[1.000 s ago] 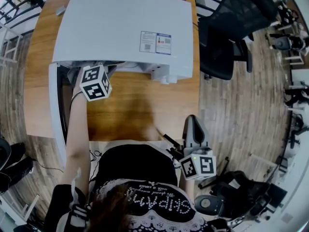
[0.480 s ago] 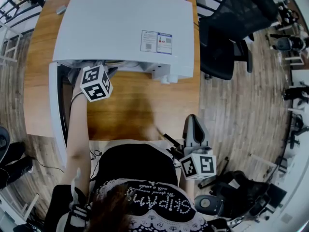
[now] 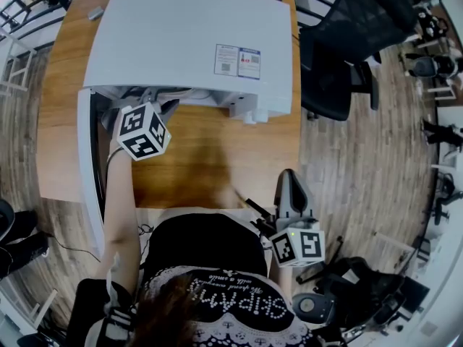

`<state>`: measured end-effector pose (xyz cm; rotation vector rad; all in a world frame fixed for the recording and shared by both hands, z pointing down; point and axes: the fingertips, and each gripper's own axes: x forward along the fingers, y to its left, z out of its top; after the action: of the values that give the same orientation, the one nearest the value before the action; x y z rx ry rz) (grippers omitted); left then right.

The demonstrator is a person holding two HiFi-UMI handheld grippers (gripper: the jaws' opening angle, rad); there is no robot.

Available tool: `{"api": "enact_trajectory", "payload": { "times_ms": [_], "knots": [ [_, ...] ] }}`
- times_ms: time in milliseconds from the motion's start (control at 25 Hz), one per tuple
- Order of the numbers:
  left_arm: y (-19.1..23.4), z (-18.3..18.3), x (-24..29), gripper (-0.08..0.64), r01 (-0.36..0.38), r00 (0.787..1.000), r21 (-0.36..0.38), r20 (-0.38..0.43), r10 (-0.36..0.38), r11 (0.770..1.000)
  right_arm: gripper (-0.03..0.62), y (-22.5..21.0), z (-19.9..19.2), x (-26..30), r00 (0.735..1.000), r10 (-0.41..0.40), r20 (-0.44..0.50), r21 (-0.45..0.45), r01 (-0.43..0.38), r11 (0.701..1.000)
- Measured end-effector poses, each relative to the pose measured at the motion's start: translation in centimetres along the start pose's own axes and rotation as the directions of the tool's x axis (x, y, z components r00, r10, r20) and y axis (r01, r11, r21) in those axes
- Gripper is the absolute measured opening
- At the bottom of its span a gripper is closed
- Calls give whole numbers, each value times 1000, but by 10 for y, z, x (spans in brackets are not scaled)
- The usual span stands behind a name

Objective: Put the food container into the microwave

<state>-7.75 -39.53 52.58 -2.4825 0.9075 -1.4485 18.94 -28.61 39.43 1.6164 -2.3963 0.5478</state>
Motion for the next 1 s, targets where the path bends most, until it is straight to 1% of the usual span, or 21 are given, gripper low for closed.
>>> {"api": "enact_trajectory", "payload": {
  "times_ms": [160, 360, 480, 600, 720, 880, 1000],
  "knots": [
    [4, 11, -19, 52, -75, 996, -12, 45, 75, 997, 38, 5, 2, -4, 1000, 16, 10, -7, -16, 1000],
    [3, 23, -36, 32, -132, 987, -41, 86, 135, 990, 38, 7, 5, -11, 999, 30, 21, -16, -30, 999],
    [8, 31, -50, 31, -193, 972, -91, 116, 203, 977, 38, 7, 7, -15, 999, 40, 29, -22, -39, 999],
    [15, 41, -68, 31, -254, 945, -178, 163, 283, 951, 38, 6, 10, -18, 998, 50, 41, -30, -49, 998],
    [22, 53, -88, 31, -290, 909, -283, 217, 356, 914, 38, 2, 13, -21, 997, 55, 56, -42, -53, 998],
    [22, 68, -114, 29, -310, 863, -389, 267, 428, 868, 38, -6, 18, -27, 996, 53, 74, -54, -49, 997],
    [18, 84, -133, 29, -301, 826, -456, 313, 468, 837, 38, -15, 19, -33, 995, 44, 85, -61, -39, 997]
  ]
}}
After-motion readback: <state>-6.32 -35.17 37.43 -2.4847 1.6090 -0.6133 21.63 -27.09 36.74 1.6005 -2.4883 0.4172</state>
